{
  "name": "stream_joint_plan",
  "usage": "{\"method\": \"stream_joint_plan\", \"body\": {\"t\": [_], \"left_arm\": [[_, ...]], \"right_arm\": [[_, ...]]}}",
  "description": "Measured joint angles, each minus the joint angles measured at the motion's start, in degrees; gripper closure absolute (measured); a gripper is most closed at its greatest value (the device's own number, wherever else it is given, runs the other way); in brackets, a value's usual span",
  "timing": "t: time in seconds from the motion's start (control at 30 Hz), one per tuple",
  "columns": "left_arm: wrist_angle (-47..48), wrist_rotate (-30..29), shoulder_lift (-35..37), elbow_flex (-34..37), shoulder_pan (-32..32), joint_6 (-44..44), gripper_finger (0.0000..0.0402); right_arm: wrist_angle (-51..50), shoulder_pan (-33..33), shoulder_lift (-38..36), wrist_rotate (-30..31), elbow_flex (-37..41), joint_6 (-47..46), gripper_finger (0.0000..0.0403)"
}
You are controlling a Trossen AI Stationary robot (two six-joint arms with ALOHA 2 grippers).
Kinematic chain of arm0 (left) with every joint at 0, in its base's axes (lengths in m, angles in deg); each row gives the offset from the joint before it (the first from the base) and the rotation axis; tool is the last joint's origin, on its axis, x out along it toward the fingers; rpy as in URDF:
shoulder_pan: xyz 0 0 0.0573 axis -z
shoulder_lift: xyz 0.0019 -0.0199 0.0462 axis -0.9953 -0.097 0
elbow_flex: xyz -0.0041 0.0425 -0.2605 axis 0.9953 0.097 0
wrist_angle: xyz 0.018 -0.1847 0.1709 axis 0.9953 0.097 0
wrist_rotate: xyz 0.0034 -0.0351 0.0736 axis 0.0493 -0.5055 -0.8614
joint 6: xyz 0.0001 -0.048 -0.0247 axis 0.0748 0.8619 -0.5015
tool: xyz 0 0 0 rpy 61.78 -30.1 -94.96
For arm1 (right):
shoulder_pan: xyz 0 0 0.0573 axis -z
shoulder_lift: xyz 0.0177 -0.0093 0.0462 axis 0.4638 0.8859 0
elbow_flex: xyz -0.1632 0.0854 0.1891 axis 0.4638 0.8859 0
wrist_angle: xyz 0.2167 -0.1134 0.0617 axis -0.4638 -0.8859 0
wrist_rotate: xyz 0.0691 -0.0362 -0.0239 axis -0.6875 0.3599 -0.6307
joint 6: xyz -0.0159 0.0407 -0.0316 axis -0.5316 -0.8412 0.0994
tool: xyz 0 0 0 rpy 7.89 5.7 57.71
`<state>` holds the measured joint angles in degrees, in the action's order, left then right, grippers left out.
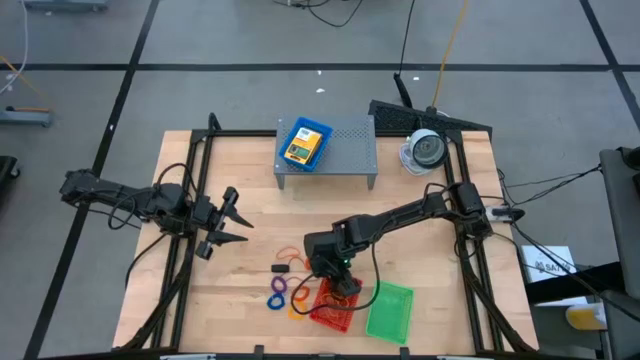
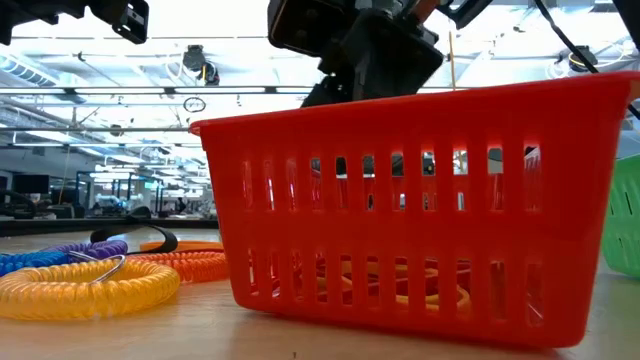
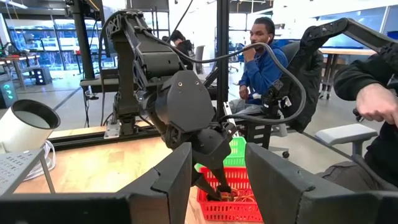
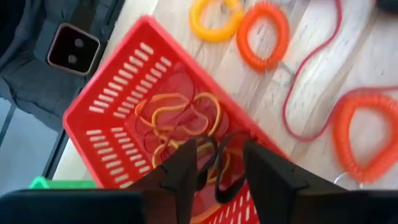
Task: Pick & Place Office Desk Supplies
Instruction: Put the black rubber band into the red bin
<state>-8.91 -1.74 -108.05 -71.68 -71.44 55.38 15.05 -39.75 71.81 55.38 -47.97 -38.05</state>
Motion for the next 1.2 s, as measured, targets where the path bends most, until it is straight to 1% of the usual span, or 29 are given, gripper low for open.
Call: {"method": "stream_joint_plan", "body": {"t": [0.13, 0.3, 0.4, 0.5, 0.63, 0.7, 0.87, 0.93, 1.03, 1.1, 1.2], "left_arm": [[0.0, 0.01, 0.0, 0.0, -0.01, 0.0, 0.0245], [0.0, -0.01, -0.01, 0.0, -0.02, 0.0, 0.0245], [0.0, -0.01, -0.01, 0.0, -0.02, -0.19, 0.0245], [-0.01, -0.01, -0.01, 0.0, -0.02, -0.31, 0.0245], [-0.14, -0.01, 0.01, 0.0, 0.0, -0.28, 0.0245], [-0.22, -0.01, 0.01, 0.0, -0.02, -0.28, 0.0245], [-0.24, -0.01, 0.01, 0.02, -0.02, -0.26, 0.0245], [-0.24, -0.03, -0.01, 0.0, 0.0, -0.28, 0.0245], [-0.24, -0.55, 0.01, 0.02, -0.07, -0.22, 0.0245], [-0.22, -1.39, -0.01, 0.02, -0.11, -0.21, 0.0245], [-0.17, -2.03, -0.01, 0.02, -0.17, -0.16, 0.0245]], "right_arm": [[3.42, 0.0, -0.55, -0.09, 0.02, 0.05, 0.0271], [8.68, 0.0, -3.18, -1.47, 0.0, 0.5, 0.0273], [13.5, 0.0, -4.8, -1.03, 0.02, 0.47, 0.0274], [19.12, 0.0, -5.97, 2.23, 0.0, 0.47, 0.0273], [26.45, 0.0, -5.97, 9.5, 0.0, 0.95, 0.0274], [30.51, 0.03, -5.1, 12.2, -0.03, 1.07, 0.0276], [36.04, 0.59, -2.55, 12.72, 0.1, 0.97, 0.0281], [39.83, 1.19, -0.24, 14.35, -0.26, 0.6, 0.0282], [38.9, 1.3, 1.26, 15.5, 0.26, 0.04, 0.0282], [43.59, 1.88, 4.06, 15.5, -0.14, -0.34, 0.0283], [43.54, 2.2, 5.1, 15.33, 0.19, -2.65, 0.0286]]}}
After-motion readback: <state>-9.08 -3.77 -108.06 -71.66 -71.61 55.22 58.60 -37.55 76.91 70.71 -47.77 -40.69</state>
